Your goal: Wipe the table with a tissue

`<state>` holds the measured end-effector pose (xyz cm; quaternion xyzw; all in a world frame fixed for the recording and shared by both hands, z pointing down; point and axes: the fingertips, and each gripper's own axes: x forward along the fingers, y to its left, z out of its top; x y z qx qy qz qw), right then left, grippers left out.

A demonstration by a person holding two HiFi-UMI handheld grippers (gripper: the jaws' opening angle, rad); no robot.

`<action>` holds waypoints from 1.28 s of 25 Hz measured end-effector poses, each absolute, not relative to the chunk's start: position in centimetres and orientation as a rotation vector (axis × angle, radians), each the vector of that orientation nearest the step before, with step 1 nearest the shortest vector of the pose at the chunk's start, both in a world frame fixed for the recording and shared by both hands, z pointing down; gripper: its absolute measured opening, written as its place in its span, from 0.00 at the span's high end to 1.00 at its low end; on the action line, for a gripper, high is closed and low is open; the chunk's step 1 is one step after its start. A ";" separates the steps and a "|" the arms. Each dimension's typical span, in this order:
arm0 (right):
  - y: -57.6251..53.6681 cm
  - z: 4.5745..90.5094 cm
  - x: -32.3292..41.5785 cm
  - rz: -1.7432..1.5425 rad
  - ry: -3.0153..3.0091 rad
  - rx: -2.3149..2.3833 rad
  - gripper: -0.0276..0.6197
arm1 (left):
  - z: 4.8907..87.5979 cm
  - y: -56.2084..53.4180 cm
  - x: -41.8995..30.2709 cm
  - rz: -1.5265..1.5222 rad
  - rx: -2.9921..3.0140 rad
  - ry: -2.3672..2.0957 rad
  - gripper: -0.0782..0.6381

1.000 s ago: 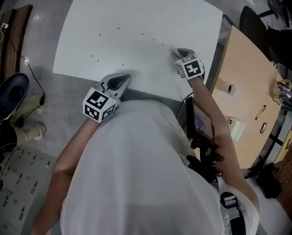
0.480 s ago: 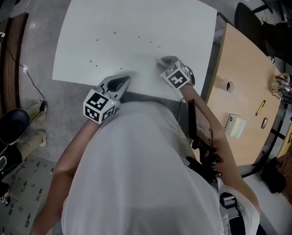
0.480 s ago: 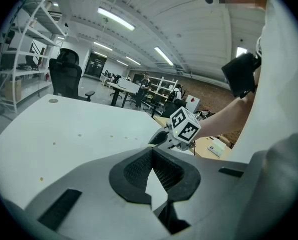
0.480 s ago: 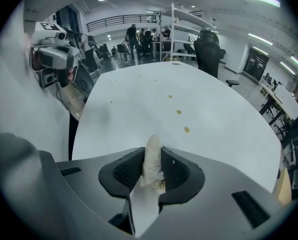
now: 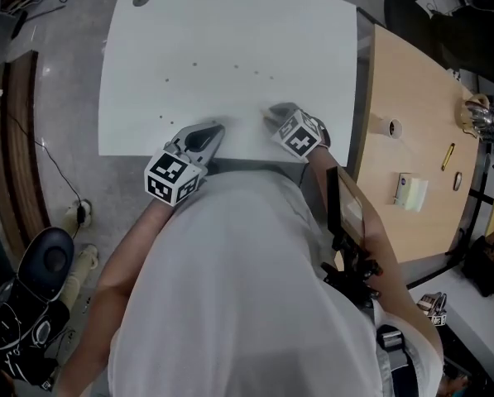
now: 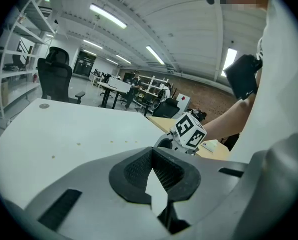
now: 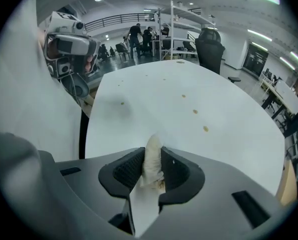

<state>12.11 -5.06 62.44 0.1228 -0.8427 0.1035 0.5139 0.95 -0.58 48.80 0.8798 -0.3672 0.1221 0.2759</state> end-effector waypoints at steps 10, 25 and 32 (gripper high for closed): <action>-6.7 58.3 13.4 0.727 -2.242 0.681 0.80 | 49.0 -0.3 -2.7 0.329 2.434 -0.870 0.88; -10.8 57.1 13.0 0.586 -2.197 0.763 0.80 | 48.6 -1.0 -4.1 0.314 2.409 -0.902 0.89; -12.9 57.8 11.7 0.511 -2.228 0.648 0.80 | 49.0 -1.8 -4.4 0.339 2.338 -0.983 0.89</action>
